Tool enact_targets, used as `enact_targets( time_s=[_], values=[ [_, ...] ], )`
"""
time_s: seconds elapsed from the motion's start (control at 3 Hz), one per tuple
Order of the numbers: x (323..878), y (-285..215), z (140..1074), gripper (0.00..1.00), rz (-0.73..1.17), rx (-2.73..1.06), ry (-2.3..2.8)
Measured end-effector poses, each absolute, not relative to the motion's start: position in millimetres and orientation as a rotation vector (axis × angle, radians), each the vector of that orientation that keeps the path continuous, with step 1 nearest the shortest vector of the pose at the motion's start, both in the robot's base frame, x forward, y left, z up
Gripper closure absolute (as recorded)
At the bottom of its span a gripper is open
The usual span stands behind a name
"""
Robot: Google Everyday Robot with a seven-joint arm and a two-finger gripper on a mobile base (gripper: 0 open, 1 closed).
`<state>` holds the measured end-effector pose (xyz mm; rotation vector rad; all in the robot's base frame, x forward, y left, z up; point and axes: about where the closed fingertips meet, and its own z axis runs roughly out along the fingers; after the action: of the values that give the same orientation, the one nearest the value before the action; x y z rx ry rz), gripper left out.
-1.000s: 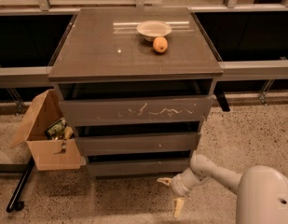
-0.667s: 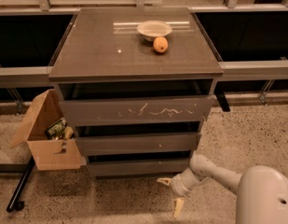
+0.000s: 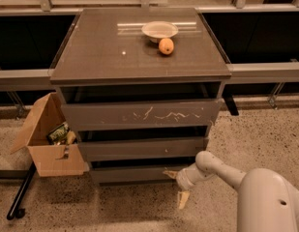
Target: Open bottom drawer
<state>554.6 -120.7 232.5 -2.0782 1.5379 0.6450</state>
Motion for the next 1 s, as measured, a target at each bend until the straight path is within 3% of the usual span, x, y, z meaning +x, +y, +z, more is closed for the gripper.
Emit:
enact_targets(
  time_s=[1.0],
  values=[
    [624.8, -112.5, 190.1, 0.0, 0.48, -2.07, 1.566]
  ],
)
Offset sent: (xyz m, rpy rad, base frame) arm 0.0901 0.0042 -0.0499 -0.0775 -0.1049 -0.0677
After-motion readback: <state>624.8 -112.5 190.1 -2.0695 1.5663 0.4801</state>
